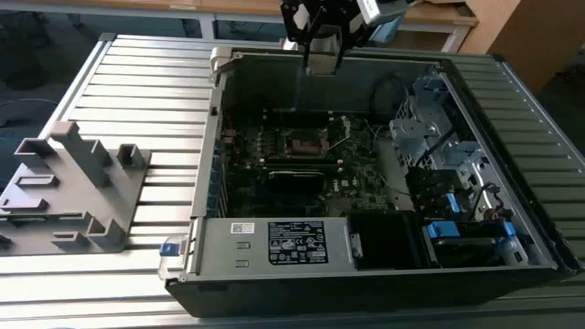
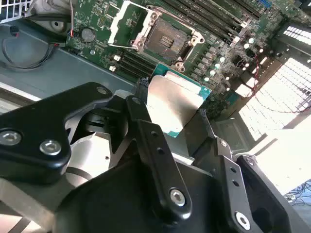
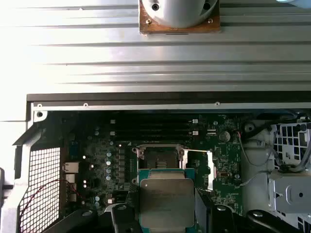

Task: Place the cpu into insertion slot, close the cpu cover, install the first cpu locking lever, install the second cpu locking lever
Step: 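Place the cpu into insertion slot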

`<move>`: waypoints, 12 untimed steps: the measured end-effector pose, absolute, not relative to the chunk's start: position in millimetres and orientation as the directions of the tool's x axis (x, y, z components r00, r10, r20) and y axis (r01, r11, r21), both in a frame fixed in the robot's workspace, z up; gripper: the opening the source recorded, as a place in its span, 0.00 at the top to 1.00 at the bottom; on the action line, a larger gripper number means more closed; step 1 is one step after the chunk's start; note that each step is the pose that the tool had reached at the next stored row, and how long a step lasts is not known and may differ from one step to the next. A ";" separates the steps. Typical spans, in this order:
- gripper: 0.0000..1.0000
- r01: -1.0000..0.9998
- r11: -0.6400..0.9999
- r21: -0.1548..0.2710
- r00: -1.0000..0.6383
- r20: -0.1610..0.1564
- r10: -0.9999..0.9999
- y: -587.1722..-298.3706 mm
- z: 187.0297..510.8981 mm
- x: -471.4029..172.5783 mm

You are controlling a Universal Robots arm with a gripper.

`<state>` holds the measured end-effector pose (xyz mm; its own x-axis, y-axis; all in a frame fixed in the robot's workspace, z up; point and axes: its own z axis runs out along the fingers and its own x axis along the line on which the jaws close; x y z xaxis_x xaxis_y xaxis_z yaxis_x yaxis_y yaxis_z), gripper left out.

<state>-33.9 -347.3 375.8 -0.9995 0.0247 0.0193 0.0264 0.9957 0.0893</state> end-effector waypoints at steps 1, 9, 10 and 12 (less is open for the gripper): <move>0.46 0.026 0.996 0.089 -1.000 0.019 0.025 -347.3 375.8 -33.9; 0.46 0.026 0.996 0.089 -1.000 0.019 0.025 -347.3 374.6 -33.9; 0.46 0.026 0.996 0.089 -1.000 0.019 0.025 -347.3 374.2 -33.9; 0.46 0.026 0.996 0.089 -1.000 0.019 0.025 -347.3 373.6 -33.9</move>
